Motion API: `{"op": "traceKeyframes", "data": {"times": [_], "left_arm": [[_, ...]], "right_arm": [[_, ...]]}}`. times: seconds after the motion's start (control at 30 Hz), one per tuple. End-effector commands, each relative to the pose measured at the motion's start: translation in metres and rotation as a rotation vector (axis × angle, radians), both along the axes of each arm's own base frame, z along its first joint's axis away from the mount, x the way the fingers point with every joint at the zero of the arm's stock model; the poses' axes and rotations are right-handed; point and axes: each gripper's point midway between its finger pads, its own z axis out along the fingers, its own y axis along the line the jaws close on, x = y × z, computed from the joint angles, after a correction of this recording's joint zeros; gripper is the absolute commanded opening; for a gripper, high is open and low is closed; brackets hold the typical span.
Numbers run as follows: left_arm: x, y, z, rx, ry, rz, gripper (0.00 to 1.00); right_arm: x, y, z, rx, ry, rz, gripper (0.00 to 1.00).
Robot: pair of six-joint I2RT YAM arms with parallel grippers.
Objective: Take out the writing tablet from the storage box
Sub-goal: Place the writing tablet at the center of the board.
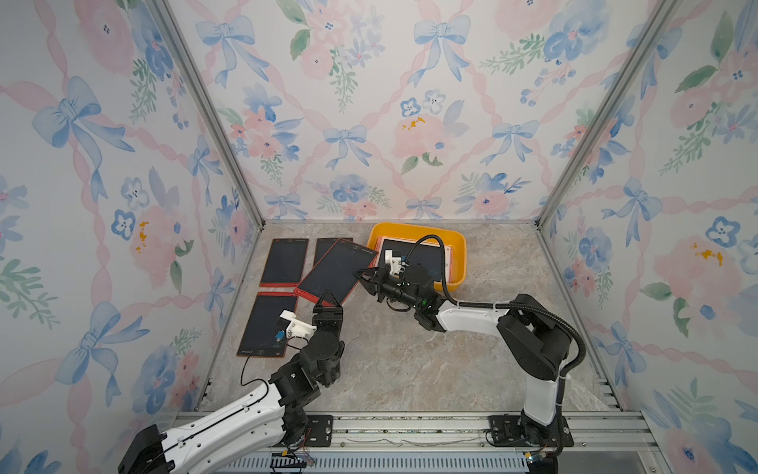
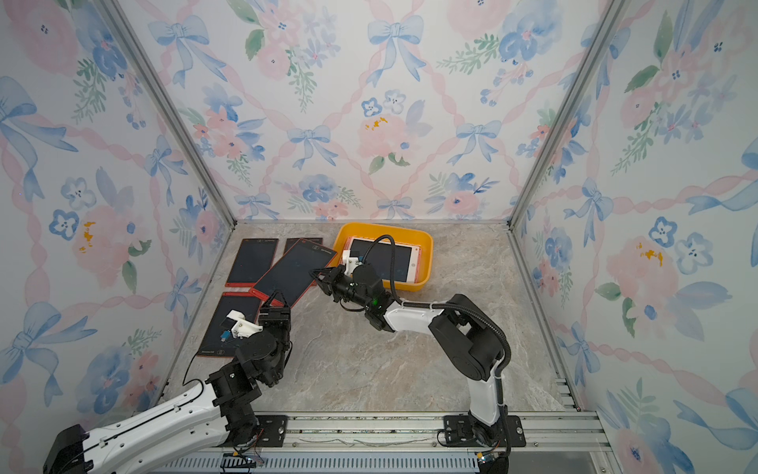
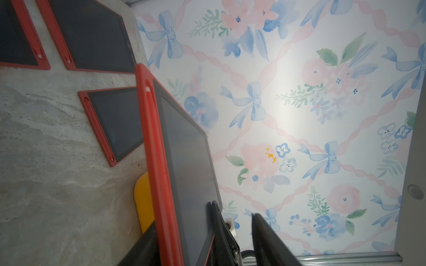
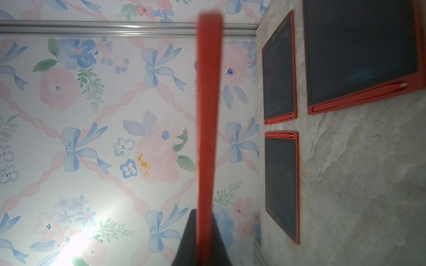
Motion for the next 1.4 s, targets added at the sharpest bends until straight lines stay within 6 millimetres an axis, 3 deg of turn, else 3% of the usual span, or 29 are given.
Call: {"op": "traceKeyframes", "data": {"times": [0.0,0.1,0.17,0.27,0.43,0.53,0.63,0.7,0.77,0.9,1.2,1.37], "left_arm": [[-0.002,0.002,0.006,0.025,-0.013,0.003,0.78],[-0.005,0.007,0.008,0.069,-0.003,0.012,0.97],[-0.008,0.018,0.005,0.133,0.038,0.053,0.98],[-0.017,0.042,0.019,0.225,0.065,0.111,0.98],[-0.021,0.076,0.058,0.41,0.092,0.16,0.98],[-0.011,0.079,0.087,0.555,0.092,0.118,0.98],[0.017,0.067,0.111,0.71,0.118,0.008,0.98],[0.04,0.059,0.113,0.755,0.135,-0.075,0.98],[0.055,0.062,0.114,0.766,0.154,-0.081,0.98],[0.069,0.076,0.114,0.77,0.162,-0.077,0.98],[0.045,0.11,0.126,0.721,0.119,0.05,0.98],[0.045,0.115,0.11,0.702,0.148,0.055,0.98]], "right_arm": [[0.006,-0.003,0.017,-0.014,-0.066,-0.012,0.0],[0.011,-0.01,0.017,-0.034,-0.082,-0.013,0.0],[0.016,-0.016,0.014,-0.065,-0.09,-0.018,0.0],[0.019,-0.02,0.007,-0.125,-0.103,0.007,0.0],[0.008,-0.014,-0.02,-0.314,-0.112,0.107,0.0],[-0.006,-0.006,-0.03,-0.417,-0.154,0.165,0.0],[-0.02,0.005,-0.035,-0.472,-0.191,0.23,0.0],[-0.028,0.013,-0.041,-0.458,-0.18,0.284,0.0],[-0.037,0.02,-0.051,-0.44,-0.153,0.327,0.0],[-0.057,0.032,-0.076,-0.433,-0.087,0.399,0.0],[-0.052,0.053,-0.113,-0.432,0.007,0.431,0.0],[-0.049,0.06,-0.135,-0.407,0.081,0.418,0.0]]}}
